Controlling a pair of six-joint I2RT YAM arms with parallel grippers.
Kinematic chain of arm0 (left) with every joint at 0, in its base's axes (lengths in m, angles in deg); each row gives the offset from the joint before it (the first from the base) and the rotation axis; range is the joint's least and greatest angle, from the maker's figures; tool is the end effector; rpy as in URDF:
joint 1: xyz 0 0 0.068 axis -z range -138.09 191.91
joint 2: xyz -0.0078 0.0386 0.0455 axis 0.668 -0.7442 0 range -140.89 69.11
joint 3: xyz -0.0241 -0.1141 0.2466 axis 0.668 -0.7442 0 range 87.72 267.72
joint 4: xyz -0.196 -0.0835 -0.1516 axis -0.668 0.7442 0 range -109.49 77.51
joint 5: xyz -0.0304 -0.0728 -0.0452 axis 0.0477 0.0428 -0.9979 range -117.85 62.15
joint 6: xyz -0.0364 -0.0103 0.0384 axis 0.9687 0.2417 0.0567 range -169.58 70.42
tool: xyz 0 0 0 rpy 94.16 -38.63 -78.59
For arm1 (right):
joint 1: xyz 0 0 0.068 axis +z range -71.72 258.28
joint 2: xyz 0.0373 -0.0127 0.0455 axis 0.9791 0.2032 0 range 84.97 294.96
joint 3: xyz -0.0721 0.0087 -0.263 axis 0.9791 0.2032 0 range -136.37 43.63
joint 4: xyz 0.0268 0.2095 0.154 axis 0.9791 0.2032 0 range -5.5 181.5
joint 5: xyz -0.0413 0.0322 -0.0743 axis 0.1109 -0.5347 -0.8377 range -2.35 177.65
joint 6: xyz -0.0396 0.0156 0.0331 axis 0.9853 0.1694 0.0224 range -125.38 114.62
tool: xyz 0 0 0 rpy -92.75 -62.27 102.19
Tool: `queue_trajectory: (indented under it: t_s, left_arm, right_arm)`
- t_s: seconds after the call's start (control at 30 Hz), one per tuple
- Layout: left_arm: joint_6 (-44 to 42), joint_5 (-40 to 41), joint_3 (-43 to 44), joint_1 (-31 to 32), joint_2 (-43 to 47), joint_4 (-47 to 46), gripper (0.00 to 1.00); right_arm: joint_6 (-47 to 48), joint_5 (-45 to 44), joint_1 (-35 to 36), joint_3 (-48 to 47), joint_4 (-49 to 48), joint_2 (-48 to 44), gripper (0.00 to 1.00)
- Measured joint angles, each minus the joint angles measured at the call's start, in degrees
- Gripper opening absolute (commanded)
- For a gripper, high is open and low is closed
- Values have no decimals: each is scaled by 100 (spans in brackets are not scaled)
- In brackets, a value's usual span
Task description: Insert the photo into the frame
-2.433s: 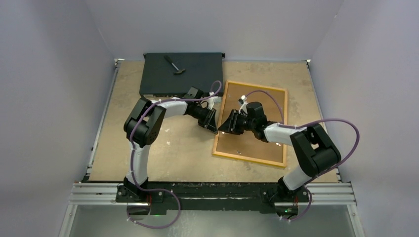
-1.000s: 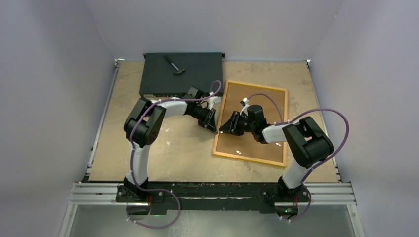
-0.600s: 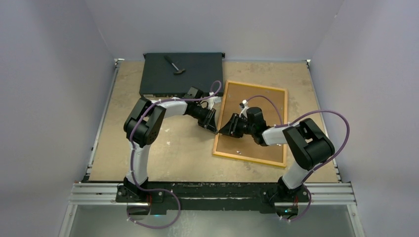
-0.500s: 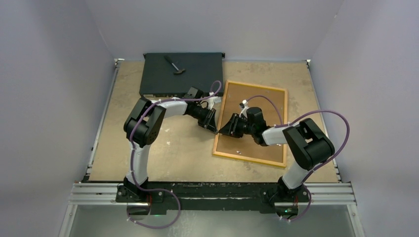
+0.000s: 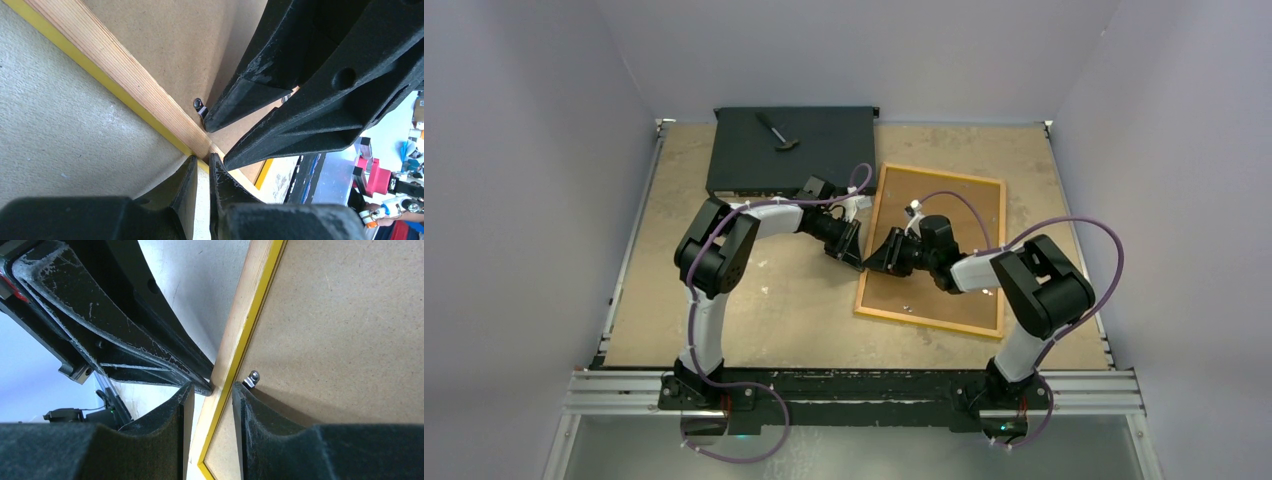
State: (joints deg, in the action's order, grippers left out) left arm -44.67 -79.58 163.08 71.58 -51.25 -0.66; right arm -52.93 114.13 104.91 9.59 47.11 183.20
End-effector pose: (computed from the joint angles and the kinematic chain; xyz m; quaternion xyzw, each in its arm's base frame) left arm 0.3437 -0.2279 0.1243 0.2844 0.8349 -0.4662 0.0682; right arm 0.2726 0.1545 0.1326 0.0325 0.8371 0.4633 0.2892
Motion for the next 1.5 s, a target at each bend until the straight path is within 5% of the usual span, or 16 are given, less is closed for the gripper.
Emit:
queue_trajectory:
  t_s: [1.5]
  left_arm:
    - [-20, -85, 0, 46, 0, 129, 0]
  right_arm:
    - [345, -153, -52, 151, 518, -472, 41]
